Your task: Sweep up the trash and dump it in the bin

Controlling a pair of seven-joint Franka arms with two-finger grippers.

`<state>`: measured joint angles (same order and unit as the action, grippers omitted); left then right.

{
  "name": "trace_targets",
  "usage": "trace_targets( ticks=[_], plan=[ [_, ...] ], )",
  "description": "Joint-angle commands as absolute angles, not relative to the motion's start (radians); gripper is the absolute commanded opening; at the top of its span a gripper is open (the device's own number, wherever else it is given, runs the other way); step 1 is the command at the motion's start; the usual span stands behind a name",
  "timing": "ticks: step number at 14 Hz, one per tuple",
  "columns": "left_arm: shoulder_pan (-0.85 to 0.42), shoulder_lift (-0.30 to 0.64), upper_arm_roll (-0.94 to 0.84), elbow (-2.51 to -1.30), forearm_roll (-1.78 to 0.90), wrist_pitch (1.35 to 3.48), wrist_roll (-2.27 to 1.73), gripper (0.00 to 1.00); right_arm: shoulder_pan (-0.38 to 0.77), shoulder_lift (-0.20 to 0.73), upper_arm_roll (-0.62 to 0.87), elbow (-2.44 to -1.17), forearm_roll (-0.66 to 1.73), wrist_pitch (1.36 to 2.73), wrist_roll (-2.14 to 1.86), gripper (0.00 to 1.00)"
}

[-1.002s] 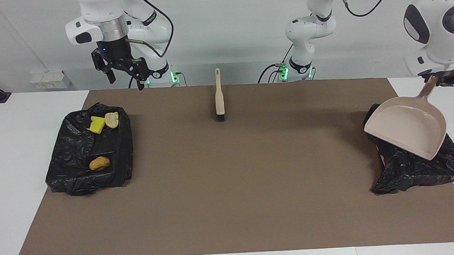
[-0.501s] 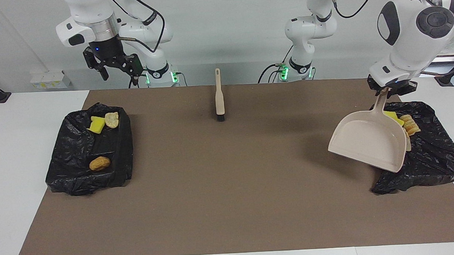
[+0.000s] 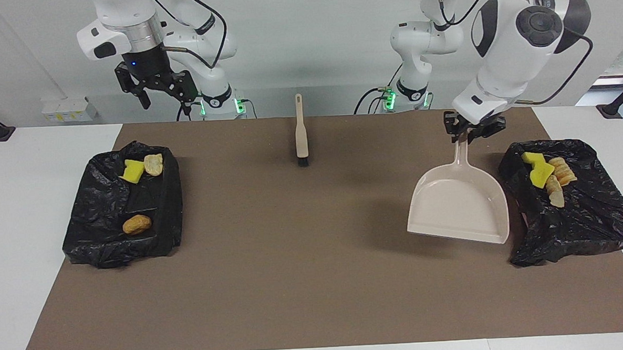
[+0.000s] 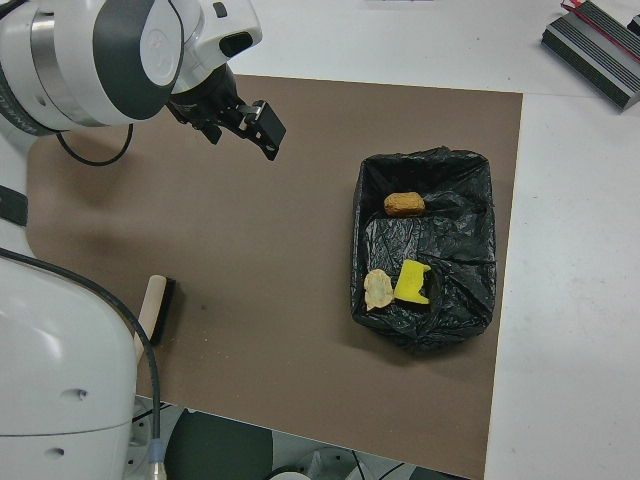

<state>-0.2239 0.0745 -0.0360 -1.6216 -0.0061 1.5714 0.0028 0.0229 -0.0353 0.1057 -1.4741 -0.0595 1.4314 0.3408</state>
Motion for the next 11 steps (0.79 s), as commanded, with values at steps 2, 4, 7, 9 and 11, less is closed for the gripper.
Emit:
trace_targets(
  ticks=[2,4,7,9,11],
  plan=[
    [-0.380,0.044,-0.018,-1.709,-0.054,1.736,-0.156,0.00,0.009,-0.052,0.098,-1.491,-0.014,1.431,0.308,1.00],
    [-0.443,0.069,-0.018,-1.733,-0.066,1.825,-0.242,0.00,0.008,-0.052,0.098,-1.491,-0.017,1.440,0.278,1.00],
    [-0.547,0.121,-0.017,-1.770,-0.098,1.930,-0.363,0.00,-0.006,-0.052,0.089,-1.491,-0.018,1.448,0.233,1.00],
    [-0.615,0.201,-0.017,-1.775,-0.098,2.021,-0.458,0.00,-0.015,-0.052,0.087,-1.497,-0.020,1.453,0.230,1.00],
    [-0.664,0.248,-0.017,-1.795,-0.098,2.142,-0.563,0.00,-0.015,-0.052,0.087,-1.497,-0.018,1.453,0.219,1.00]
  ],
)
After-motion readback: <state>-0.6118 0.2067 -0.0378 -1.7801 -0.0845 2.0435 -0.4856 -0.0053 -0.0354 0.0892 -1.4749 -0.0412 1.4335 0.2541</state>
